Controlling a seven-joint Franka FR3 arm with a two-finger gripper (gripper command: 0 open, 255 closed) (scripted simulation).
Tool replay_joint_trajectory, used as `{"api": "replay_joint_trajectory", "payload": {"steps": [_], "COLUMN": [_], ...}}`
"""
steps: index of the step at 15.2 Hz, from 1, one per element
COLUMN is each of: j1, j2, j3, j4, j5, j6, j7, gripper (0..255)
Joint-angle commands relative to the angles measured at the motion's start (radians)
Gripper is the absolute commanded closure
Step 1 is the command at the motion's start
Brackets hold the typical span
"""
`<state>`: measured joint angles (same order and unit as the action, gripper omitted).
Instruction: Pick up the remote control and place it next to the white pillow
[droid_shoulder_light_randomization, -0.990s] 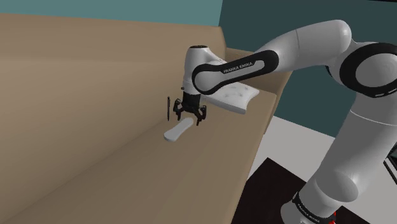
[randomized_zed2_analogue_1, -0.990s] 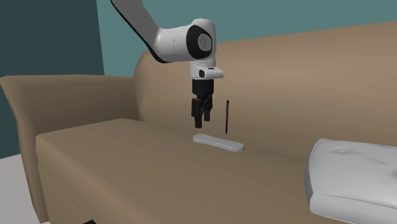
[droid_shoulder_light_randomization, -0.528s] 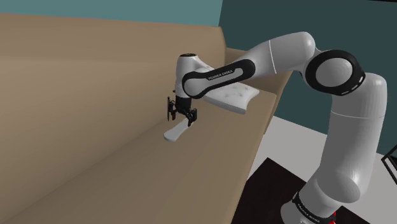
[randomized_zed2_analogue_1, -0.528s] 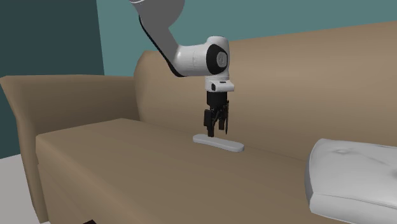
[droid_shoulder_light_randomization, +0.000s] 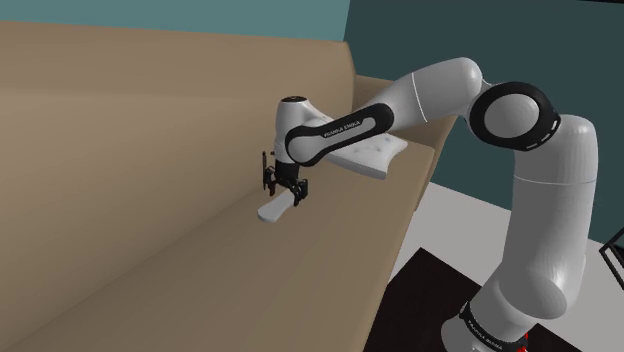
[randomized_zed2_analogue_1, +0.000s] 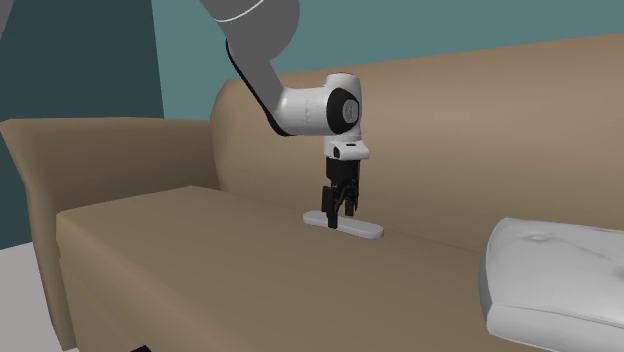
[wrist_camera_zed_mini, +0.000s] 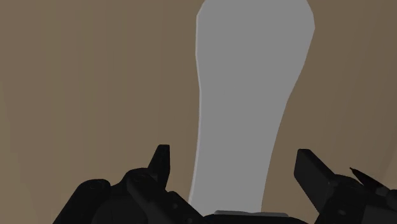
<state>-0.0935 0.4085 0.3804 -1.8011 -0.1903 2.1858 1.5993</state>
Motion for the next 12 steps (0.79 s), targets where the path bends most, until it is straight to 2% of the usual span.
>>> {"api": "replay_joint_trajectory", "payload": {"steps": [1, 5, 6, 12], "j1": [0.001, 0.001, 0.001, 0.001], "j2": [0.002, 0.002, 0.002, 0.002], "j3": [0.000, 0.000, 0.000, 0.000], "j4": [0.000, 0.000, 0.000, 0.000], "j5": [-0.001, -0.001, -0.001, -0.001], "j6": [0.003, 0.003, 0.003, 0.003], "j7": [0.001, 0.001, 0.001, 0.001], "gripper": [0, 0, 255, 255]}}
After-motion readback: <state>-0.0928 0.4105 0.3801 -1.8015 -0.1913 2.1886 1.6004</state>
